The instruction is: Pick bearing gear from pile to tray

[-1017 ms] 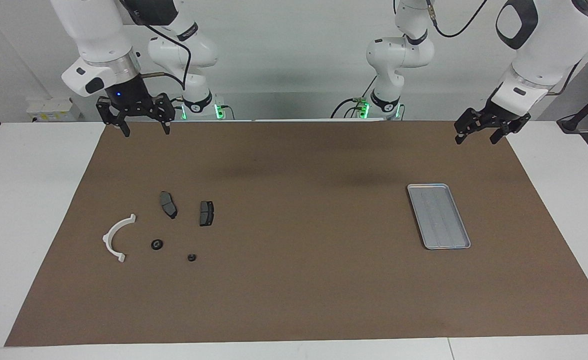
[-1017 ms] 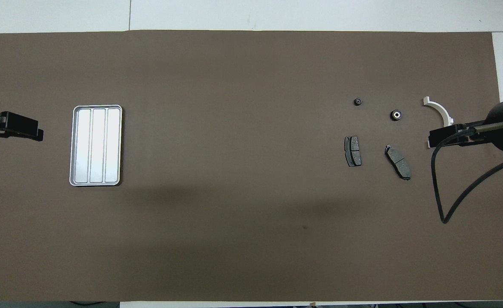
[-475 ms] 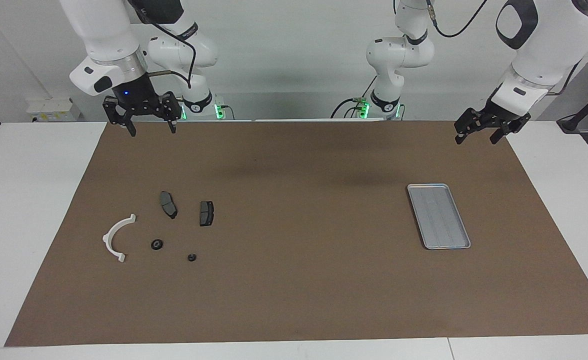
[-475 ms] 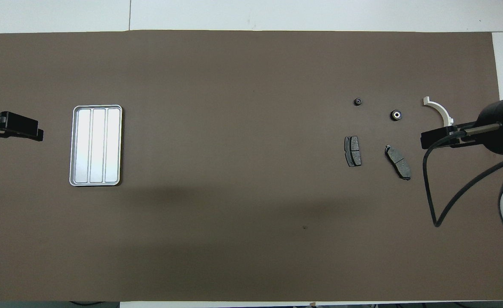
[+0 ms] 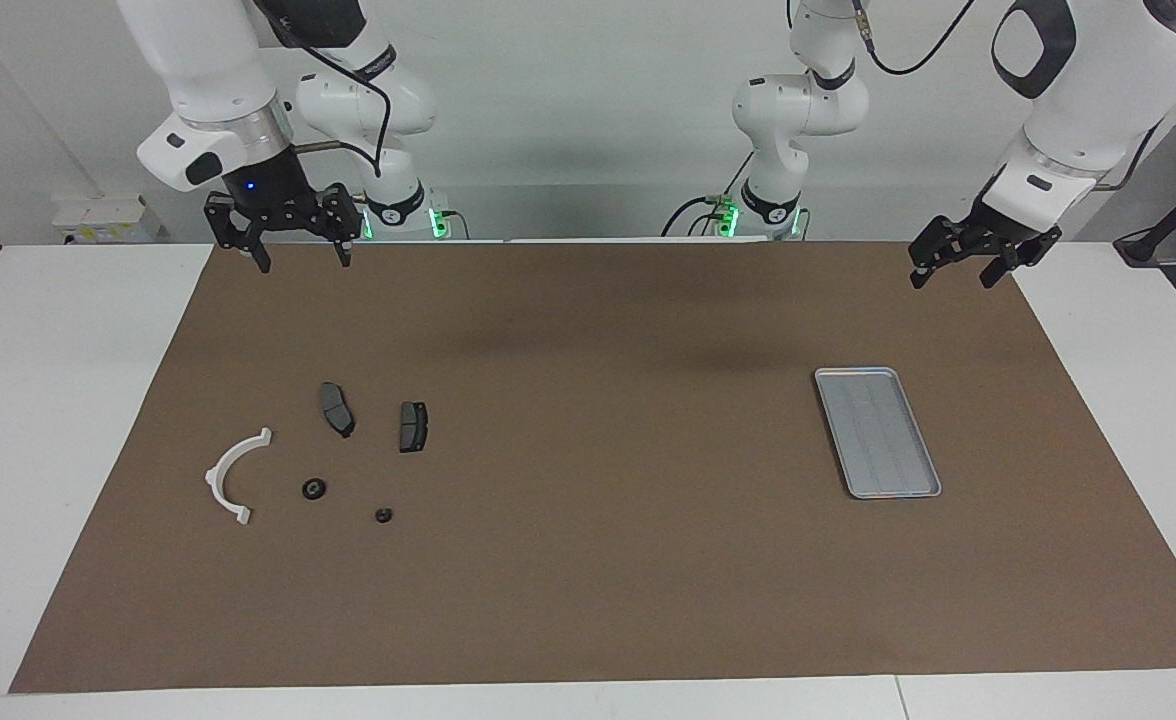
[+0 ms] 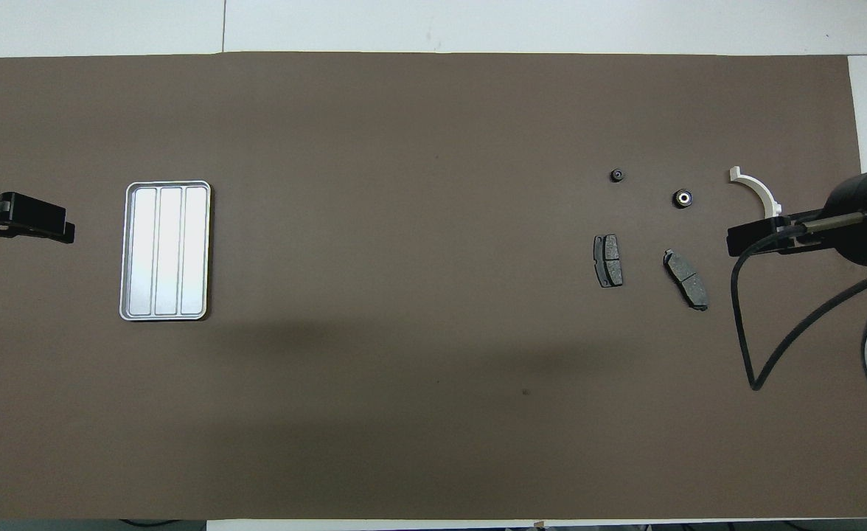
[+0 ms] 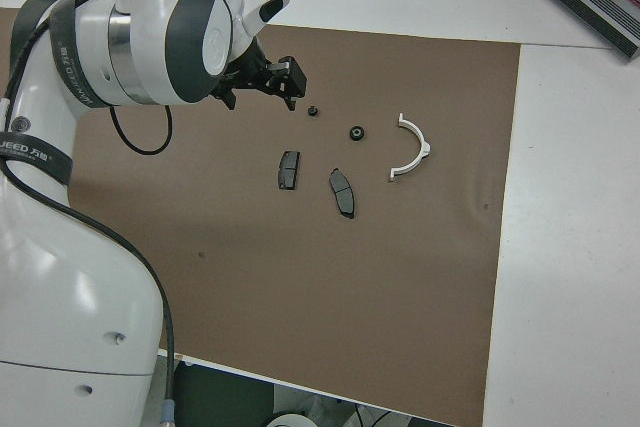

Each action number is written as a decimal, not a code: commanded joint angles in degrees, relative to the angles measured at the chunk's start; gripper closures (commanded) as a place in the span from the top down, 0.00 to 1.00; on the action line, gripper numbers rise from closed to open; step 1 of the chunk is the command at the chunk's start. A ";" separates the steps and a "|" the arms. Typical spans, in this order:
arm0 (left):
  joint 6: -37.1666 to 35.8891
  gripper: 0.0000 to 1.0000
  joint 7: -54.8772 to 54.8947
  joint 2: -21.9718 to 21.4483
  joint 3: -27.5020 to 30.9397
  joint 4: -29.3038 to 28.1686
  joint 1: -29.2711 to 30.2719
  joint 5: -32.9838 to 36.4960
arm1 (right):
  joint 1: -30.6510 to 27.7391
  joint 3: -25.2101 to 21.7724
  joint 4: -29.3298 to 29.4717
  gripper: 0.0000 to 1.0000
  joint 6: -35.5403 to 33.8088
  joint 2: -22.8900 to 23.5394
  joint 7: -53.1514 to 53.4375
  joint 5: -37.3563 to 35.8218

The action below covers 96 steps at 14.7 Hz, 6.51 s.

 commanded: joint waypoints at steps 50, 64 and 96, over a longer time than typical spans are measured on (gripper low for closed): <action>-0.88 1.00 0.34 -0.65 0.62 -0.11 -0.68 -0.42 | -1.64 0.10 -2.38 1.00 3.86 -1.86 -2.50 1.95; -0.88 1.00 0.34 -0.65 0.62 -0.11 -0.68 -0.34 | -0.67 0.19 -7.82 1.00 13.51 4.72 18.30 -1.91; -0.88 1.00 0.34 -0.73 0.62 -0.11 -0.68 -0.42 | 3.11 0.19 4.21 0.99 37.88 40.33 42.41 -13.17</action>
